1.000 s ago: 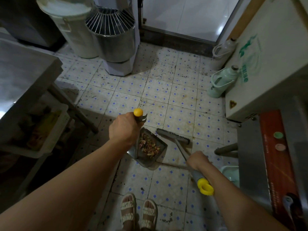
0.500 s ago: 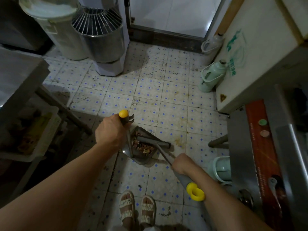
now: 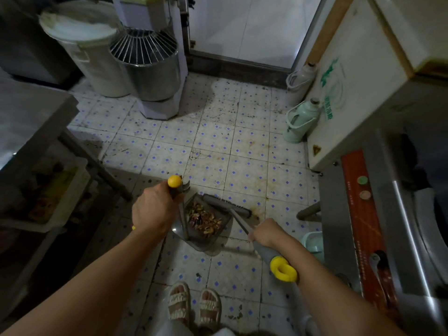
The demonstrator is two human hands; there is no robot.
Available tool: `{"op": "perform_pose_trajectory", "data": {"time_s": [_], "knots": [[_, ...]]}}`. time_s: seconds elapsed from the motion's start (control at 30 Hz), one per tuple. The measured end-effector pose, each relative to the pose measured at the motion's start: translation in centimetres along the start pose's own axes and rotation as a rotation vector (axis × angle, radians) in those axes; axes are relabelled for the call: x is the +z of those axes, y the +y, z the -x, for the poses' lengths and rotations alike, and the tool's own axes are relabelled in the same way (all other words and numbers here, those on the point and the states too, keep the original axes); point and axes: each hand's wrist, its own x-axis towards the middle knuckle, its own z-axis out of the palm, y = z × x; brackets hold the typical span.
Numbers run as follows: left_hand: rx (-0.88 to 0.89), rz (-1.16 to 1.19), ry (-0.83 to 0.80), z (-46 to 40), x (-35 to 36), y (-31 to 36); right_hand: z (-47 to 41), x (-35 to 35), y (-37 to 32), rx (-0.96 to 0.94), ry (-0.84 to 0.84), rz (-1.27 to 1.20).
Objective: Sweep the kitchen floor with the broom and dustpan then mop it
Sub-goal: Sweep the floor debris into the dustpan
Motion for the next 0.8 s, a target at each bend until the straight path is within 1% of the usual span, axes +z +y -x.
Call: {"op": "perform_pose_trajectory", "data": {"time_s": [0.37, 0.47, 0.8], "knots": [[0.005, 0.035, 0.041, 2.8, -2.4, -0.4, 2.5, -0.4, -0.6, -0.04, -0.015, -0.04], [0.014, 0.046, 0.049, 3.4, -2.8, -0.8, 3.1, 0.0, -0.7, -0.039, -0.016, -0.107], [0.026, 0.057, 0.09, 6.4, -5.3, -4.5, 6.8, 2.9, -1.4, -0.059, 0.032, -0.132]]}}
